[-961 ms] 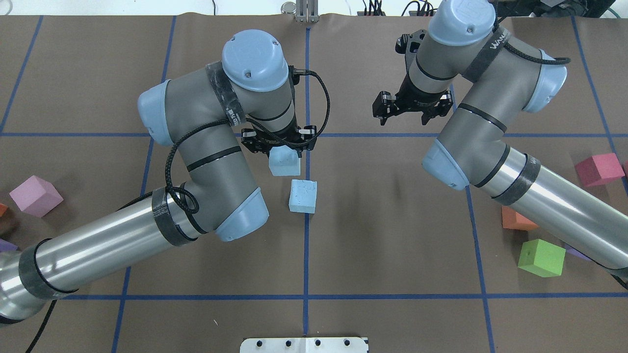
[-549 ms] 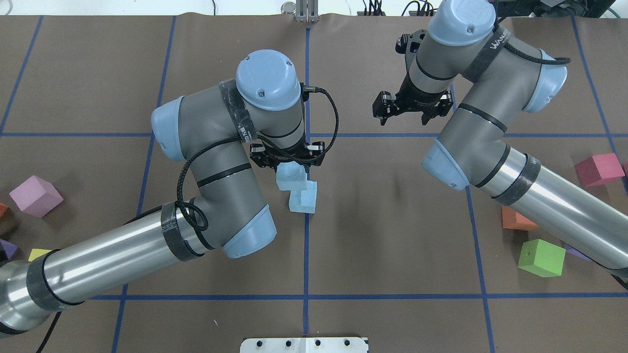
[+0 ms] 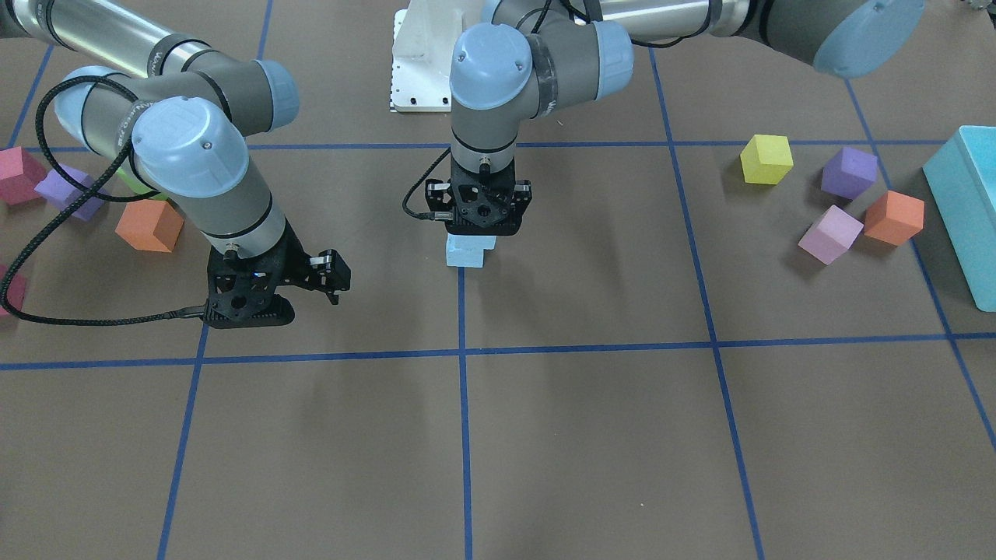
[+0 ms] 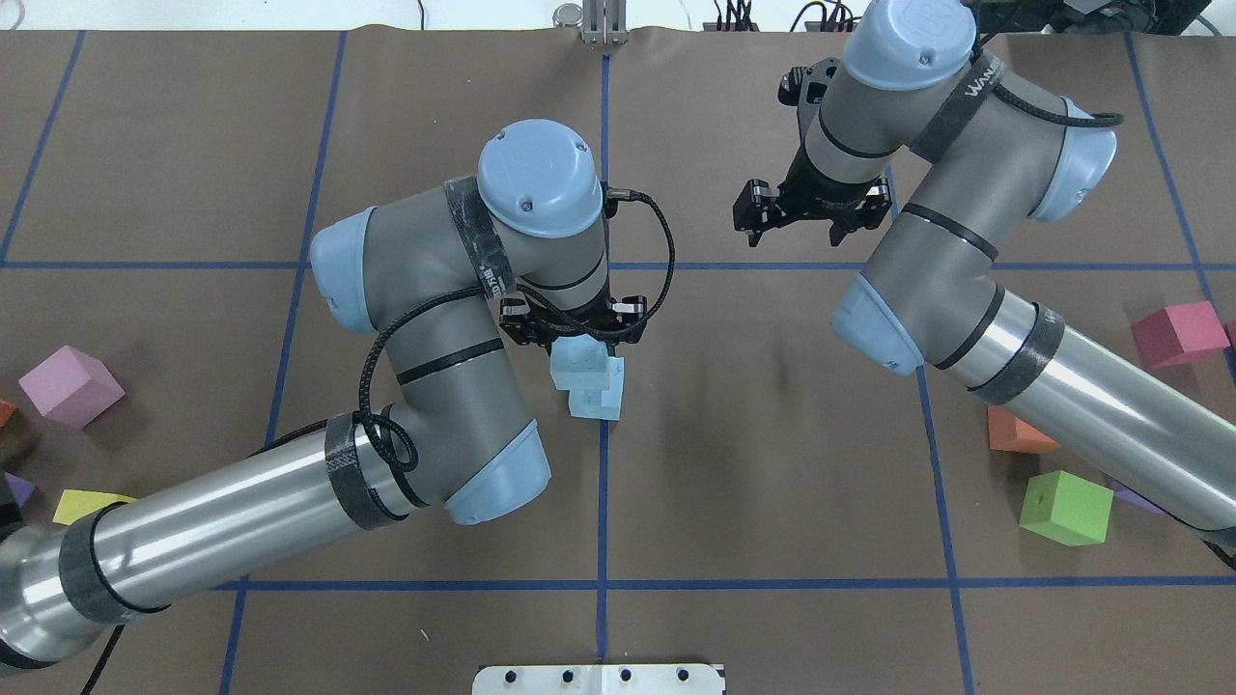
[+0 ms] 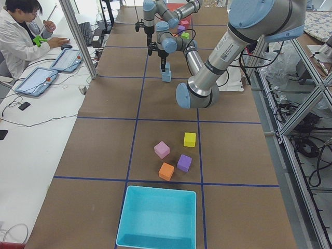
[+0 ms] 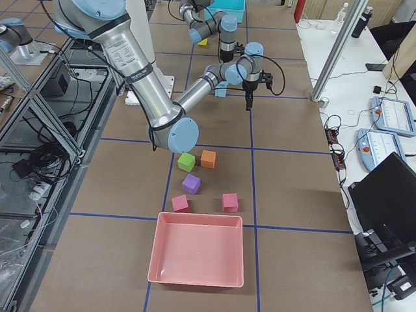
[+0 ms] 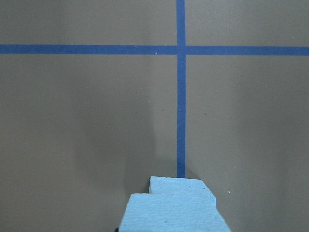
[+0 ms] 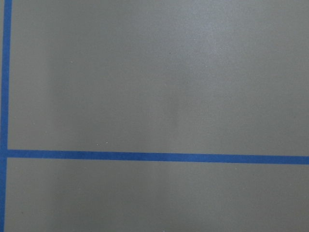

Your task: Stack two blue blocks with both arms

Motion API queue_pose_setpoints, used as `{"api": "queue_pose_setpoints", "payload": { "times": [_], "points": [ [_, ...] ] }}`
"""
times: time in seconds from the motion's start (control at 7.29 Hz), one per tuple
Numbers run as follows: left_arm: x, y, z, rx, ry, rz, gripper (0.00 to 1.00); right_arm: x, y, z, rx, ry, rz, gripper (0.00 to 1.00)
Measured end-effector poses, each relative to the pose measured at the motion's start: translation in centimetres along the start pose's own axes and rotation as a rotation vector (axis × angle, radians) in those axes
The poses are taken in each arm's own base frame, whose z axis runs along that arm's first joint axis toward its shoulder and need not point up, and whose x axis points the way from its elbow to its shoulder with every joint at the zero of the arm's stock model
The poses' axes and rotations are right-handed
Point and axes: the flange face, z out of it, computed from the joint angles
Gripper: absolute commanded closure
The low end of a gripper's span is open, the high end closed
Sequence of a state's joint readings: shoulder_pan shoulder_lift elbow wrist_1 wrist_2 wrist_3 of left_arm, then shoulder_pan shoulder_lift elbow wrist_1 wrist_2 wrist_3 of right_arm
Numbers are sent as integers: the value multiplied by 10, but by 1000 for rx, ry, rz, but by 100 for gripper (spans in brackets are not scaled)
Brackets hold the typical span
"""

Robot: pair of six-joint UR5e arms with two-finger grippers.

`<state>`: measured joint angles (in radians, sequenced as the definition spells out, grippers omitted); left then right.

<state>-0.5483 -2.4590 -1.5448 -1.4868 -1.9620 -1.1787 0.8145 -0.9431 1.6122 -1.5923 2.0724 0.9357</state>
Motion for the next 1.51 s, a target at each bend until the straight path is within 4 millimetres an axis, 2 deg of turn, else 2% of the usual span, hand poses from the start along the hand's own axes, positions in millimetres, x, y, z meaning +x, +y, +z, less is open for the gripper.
{"api": "queue_pose_setpoints", "payload": {
  "times": [0.27,1.1,1.51],
  "points": [
    [1,0,0,1,5,4,3,0,0,0,0,-1,0,0],
    [1,0,-3,16,8,8,2,0,0,0,1,-1,0,0],
    [0,4,-22,27,40,24,2,-2,0,-2,4,-5,-3,0]
  ]
}}
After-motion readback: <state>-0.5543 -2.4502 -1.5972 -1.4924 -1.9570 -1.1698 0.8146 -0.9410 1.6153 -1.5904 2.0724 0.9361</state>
